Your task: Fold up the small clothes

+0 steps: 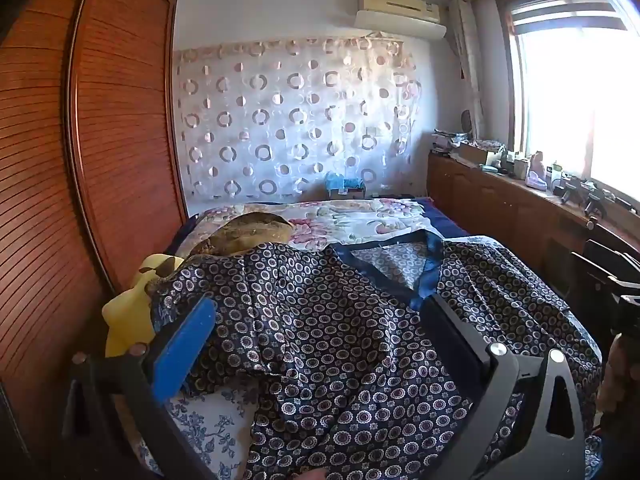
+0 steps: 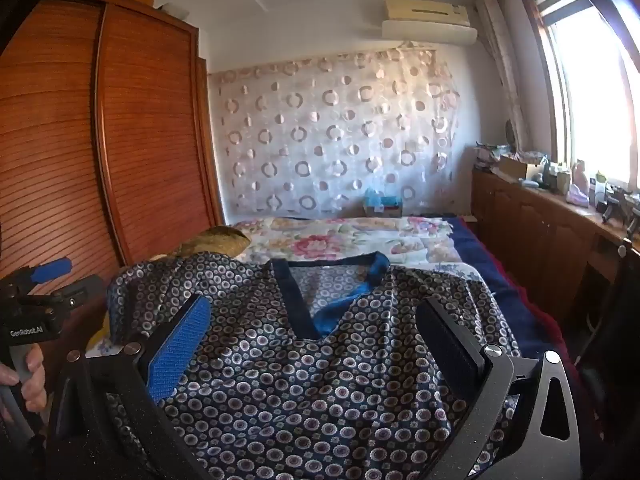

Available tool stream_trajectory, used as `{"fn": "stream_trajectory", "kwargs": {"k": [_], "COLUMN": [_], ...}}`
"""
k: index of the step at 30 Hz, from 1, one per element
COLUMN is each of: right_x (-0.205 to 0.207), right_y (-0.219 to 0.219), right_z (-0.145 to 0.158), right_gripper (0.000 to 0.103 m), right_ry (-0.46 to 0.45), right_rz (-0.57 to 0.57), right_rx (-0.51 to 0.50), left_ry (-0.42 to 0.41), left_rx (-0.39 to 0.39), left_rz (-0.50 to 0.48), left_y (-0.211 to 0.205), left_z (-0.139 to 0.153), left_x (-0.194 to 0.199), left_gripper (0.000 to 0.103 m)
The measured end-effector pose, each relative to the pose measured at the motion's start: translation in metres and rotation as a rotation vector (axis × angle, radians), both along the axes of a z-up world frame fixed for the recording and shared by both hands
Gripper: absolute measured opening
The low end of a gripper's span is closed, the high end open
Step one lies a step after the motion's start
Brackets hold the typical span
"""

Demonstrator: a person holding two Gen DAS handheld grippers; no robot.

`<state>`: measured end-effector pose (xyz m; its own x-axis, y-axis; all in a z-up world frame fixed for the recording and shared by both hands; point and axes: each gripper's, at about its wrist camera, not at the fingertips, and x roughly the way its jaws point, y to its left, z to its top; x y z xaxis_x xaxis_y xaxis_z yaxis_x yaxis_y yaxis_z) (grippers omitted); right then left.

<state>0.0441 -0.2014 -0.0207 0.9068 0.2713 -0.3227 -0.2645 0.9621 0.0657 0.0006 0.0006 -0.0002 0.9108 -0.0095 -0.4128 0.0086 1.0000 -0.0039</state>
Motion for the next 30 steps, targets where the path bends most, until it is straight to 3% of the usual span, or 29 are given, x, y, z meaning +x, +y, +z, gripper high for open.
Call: {"fn": "stream_trajectory", "kwargs": {"k": [30], "right_x": [-0.004], "right_y": [0.0], "right_z": [0.003], "right_gripper": [0.103], "right_ry": [0.007], "right_rz": [0.002], "right_rx": [0.003], "left_ry": [-0.024], "left_rx": [0.011], "left_rz": [0.001], "left_y": [0.001], "left_z": [0.01], "left_x": [-0.007], "left_gripper": [0.103]}}
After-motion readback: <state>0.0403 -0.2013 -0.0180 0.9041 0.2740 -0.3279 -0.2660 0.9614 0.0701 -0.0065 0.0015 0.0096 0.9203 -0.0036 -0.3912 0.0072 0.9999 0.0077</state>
